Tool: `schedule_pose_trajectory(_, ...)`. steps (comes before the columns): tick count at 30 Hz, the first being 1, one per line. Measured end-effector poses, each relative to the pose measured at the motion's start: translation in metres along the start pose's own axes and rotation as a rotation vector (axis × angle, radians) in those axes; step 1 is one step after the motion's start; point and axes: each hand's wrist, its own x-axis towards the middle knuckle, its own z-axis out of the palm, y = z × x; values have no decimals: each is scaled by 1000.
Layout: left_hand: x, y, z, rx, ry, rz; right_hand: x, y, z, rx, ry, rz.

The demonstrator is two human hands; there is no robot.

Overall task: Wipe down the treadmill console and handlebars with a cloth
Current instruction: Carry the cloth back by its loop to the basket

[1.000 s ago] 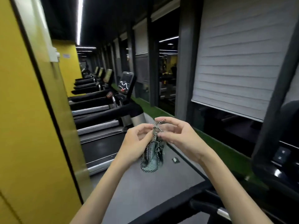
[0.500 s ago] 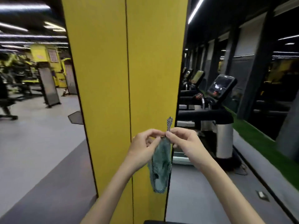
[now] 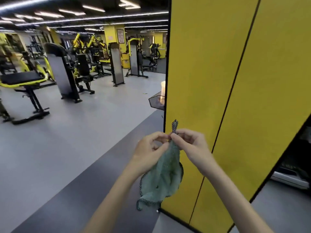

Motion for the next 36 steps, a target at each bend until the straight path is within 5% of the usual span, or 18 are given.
schedule_pose_trajectory(5,23,-25,-51,-15,1,-56,51,20,51,106,-108,-40)
schedule_pose_trajectory(11,54,-46,-104,-165,304,-118,111,47,106,103,-337,-5)
schedule_pose_trajectory(20,85,-77,-170,-149,388,-153,169,66,181,125,-458,29)
schedule_pose_trajectory(36,143,-174,-284,-142,203,-133,224,93,299,175,-41,20)
